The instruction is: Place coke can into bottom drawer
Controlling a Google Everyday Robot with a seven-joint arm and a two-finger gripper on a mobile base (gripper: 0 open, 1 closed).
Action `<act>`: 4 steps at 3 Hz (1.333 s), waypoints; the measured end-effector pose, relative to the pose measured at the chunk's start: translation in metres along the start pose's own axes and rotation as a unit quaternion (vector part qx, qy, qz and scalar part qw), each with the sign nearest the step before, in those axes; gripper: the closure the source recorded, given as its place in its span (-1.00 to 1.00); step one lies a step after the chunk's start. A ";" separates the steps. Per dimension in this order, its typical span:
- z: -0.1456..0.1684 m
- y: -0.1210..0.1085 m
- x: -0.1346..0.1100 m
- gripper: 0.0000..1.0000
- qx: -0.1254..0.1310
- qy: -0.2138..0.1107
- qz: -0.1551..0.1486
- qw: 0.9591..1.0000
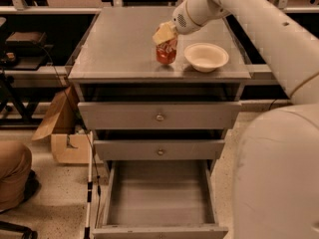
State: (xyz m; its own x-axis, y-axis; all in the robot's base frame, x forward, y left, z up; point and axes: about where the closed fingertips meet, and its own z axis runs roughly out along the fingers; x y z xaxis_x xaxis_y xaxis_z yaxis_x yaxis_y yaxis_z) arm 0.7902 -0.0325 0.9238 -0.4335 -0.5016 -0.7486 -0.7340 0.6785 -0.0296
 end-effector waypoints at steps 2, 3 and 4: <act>-0.122 0.052 0.021 1.00 -0.032 -0.089 -0.051 0.994; -0.154 0.099 0.060 1.00 -0.065 -0.118 -0.051 0.990; -0.155 0.111 0.152 1.00 -0.066 -0.119 -0.024 0.990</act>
Offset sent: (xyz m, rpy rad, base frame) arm -0.2198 -0.1182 0.0637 0.2001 -0.1843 0.1462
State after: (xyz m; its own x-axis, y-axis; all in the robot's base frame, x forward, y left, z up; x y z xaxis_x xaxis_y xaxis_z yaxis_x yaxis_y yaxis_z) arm 0.5621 -0.1170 0.9097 -0.2719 -0.3807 -0.8838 -0.8202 0.5720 0.0059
